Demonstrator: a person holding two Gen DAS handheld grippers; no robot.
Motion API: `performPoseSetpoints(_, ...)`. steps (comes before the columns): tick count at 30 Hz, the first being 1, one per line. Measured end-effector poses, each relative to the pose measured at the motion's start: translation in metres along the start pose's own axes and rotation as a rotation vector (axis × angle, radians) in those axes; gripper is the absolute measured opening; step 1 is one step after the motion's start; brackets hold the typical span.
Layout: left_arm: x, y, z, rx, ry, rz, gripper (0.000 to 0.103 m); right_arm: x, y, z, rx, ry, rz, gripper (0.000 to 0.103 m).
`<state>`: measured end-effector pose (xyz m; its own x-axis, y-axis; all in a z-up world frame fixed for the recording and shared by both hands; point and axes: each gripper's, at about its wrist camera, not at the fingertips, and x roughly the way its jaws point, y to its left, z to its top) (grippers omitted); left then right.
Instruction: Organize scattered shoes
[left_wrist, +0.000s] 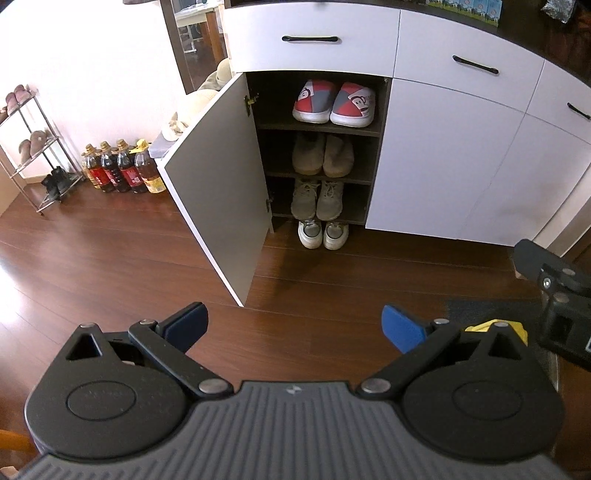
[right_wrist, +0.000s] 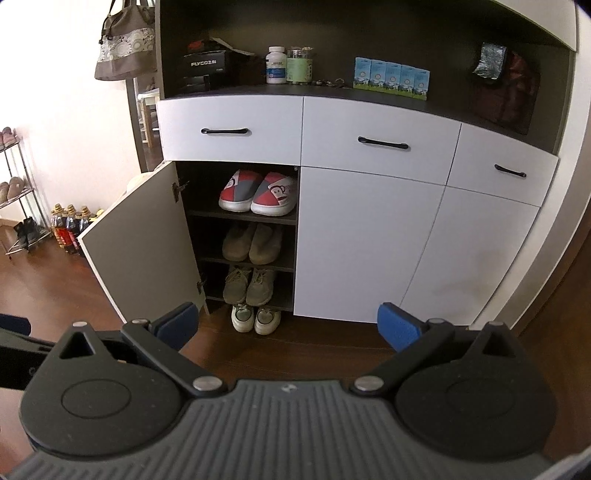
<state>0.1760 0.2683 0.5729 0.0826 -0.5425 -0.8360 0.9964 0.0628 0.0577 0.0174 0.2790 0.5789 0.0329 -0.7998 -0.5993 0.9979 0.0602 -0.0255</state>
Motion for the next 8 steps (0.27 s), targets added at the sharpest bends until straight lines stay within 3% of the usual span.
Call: performPoseSetpoints(8, 0.0015, -0.0086, 0.0011, -0.026, 0.006, 0.002, 0.102, -0.0024, -0.0091, -0.0039, -0.031, 0.014, 0.022, 0.102)
